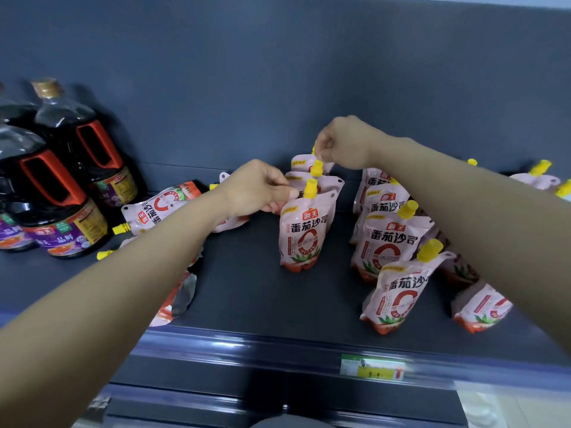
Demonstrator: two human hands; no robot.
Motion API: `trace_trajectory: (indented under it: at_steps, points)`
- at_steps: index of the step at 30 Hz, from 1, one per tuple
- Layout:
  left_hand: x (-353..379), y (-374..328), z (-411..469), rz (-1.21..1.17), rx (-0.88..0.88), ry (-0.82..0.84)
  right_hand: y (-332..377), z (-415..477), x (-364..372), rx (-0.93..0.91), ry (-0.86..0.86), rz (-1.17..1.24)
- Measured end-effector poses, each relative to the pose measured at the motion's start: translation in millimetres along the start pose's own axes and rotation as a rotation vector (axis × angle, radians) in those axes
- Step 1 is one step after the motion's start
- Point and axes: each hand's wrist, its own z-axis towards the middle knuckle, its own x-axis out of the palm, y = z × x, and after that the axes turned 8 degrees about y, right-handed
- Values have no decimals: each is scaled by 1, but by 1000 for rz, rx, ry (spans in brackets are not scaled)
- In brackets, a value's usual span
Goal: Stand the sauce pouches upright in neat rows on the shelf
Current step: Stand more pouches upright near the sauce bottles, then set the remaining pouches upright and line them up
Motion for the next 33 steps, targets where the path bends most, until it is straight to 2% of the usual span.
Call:
trace_trajectory:
  at_steps: [7,14,21,27,33]
  points:
    - [-56,16,-36,201,28,-281,49,18,-11,-100,-107,-156]
    - [-95,58,-88,326,-109,-409,119,49,18,-272,39,-237]
    - [-112,117,-129,368,-348,-374,175,69,66,-319,209,-189]
    - [-109,158,-155,380,-571,-197,212,88,113,-363,385,-150]
    - [-99,183,-171,343,-688,-86,234,109,149,-381,562,-138]
